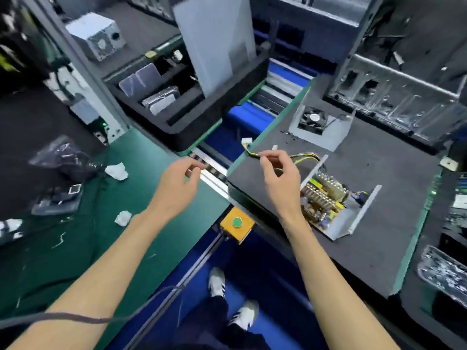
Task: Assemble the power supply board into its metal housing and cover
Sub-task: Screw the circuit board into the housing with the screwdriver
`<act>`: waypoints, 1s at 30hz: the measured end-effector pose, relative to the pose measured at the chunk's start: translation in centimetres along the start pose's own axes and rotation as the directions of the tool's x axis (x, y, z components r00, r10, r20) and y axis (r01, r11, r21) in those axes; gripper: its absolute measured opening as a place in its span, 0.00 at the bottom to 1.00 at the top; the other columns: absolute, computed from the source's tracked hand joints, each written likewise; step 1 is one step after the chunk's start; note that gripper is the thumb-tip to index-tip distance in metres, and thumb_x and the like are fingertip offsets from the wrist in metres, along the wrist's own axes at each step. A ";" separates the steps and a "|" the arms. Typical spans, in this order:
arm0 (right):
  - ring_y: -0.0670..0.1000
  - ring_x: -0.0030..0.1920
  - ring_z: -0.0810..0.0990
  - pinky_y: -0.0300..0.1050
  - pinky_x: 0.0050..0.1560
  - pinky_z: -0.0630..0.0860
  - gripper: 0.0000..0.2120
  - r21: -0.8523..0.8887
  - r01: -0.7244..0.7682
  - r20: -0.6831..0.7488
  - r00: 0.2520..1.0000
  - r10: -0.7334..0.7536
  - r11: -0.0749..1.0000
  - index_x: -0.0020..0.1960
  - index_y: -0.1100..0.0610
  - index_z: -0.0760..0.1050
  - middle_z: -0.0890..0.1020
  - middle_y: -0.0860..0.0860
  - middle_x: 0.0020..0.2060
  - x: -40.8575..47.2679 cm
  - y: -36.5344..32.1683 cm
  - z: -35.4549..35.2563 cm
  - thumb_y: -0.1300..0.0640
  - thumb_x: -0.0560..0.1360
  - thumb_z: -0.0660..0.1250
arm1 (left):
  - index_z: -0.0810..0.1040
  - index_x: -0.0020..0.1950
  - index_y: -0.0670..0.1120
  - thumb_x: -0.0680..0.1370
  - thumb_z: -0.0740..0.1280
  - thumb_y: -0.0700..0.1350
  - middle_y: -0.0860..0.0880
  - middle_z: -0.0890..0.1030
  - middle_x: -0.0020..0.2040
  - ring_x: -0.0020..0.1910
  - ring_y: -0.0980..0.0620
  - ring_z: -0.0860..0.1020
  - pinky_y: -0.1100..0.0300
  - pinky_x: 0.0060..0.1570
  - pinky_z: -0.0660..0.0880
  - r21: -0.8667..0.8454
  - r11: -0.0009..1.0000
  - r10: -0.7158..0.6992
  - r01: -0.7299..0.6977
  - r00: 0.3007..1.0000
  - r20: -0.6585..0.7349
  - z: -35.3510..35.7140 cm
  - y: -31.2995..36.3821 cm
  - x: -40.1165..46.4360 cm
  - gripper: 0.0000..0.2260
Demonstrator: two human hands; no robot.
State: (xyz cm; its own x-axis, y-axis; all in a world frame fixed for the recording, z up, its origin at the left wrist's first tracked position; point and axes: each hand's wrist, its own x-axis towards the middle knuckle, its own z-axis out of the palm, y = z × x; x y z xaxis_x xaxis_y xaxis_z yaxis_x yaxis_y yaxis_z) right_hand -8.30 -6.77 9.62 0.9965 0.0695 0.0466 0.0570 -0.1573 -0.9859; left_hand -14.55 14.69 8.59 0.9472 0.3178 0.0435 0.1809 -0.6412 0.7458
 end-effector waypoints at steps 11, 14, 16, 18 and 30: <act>0.43 0.37 0.77 0.34 0.39 0.72 0.05 -0.162 0.054 0.493 0.869 0.034 0.985 0.53 0.56 0.81 0.81 0.47 0.38 -6.8 3.2 18.6 0.62 0.79 0.69 | 0.81 0.52 0.51 0.82 0.60 0.39 0.52 0.83 0.49 0.45 0.62 0.77 0.71 0.40 0.67 -0.062 0.899 -0.437 0.433 0.881 -0.179 -10.5 -13.6 -9.8 0.11; 0.40 0.34 0.76 0.29 0.38 0.69 0.06 -0.260 0.099 0.571 0.818 0.070 0.961 0.54 0.56 0.81 0.80 0.45 0.36 -8.8 5.3 22.6 0.63 0.79 0.69 | 0.81 0.50 0.50 0.81 0.61 0.39 0.49 0.83 0.46 0.46 0.49 0.79 0.74 0.38 0.68 -0.106 0.868 -0.496 0.485 0.849 -0.183 -11.3 -16.9 -11.6 0.10; 0.40 0.34 0.76 0.35 0.40 0.70 0.08 -0.341 0.121 0.604 0.788 0.119 0.932 0.56 0.57 0.80 0.80 0.48 0.40 -9.8 6.9 24.6 0.64 0.79 0.67 | 0.81 0.50 0.50 0.82 0.62 0.40 0.46 0.83 0.46 0.45 0.46 0.79 0.71 0.38 0.69 -0.130 0.844 -0.536 0.520 0.831 -0.152 -11.1 -18.7 -12.4 0.09; 0.44 0.37 0.76 0.41 0.45 0.72 0.14 -0.418 0.138 0.625 0.761 0.174 0.898 0.60 0.57 0.80 0.79 0.52 0.47 -10.7 8.4 26.0 0.67 0.78 0.64 | 0.80 0.51 0.51 0.82 0.62 0.41 0.45 0.83 0.46 0.45 0.46 0.80 0.69 0.39 0.71 -0.144 0.830 -0.554 0.539 0.825 -0.110 -10.7 -20.2 -12.9 0.09; 0.55 0.53 0.74 0.48 0.48 0.75 0.15 -0.603 0.340 0.654 0.728 0.204 0.721 0.60 0.52 0.81 0.69 0.54 0.56 -10.1 12.9 28.2 0.65 0.76 0.66 | 0.79 0.52 0.54 0.81 0.62 0.41 0.56 0.81 0.45 0.42 0.61 0.78 0.60 0.45 0.76 -0.127 0.839 -0.531 0.529 0.847 0.024 -8.5 -23.9 -11.6 0.09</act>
State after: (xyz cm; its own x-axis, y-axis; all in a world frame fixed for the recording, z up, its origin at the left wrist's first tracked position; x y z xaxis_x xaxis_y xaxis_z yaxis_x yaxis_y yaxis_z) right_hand -19.34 18.25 -8.10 0.6971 0.6633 -0.2722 0.4170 -0.6840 -0.5985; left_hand -32.15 32.29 -4.07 0.7127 0.5926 -0.3753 0.6196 -0.2809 0.7330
